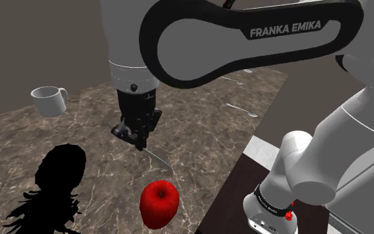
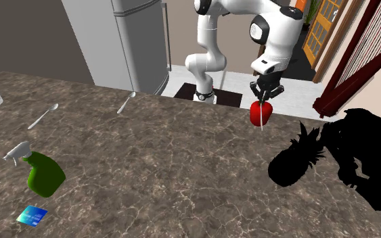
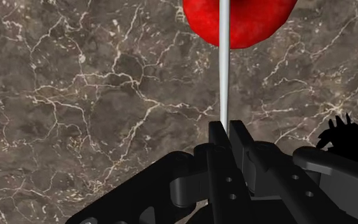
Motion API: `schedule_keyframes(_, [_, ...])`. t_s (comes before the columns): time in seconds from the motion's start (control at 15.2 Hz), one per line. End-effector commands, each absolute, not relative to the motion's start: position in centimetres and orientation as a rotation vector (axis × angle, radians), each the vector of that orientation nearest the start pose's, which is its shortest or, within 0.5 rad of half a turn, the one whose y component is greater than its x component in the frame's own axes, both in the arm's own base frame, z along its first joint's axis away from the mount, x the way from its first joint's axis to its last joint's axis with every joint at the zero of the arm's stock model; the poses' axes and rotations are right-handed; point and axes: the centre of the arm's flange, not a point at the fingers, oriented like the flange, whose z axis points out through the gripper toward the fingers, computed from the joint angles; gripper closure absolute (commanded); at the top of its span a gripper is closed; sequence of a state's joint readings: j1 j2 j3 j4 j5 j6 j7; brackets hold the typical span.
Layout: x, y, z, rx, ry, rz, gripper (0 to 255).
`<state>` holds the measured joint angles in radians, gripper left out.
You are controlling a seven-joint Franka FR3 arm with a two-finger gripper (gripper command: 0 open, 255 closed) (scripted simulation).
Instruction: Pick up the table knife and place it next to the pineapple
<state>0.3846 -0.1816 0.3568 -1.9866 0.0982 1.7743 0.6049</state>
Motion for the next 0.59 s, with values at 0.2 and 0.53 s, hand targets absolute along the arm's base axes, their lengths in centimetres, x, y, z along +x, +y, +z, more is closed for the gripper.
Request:
schedule_keyframes(0.2, [35.9, 35.4, 50.7, -3.136, -0.169, 0.082, 255])
schedule_keyframes(0.53, [35.9, 35.4, 48.1, -3.136, -0.169, 0.082, 255])
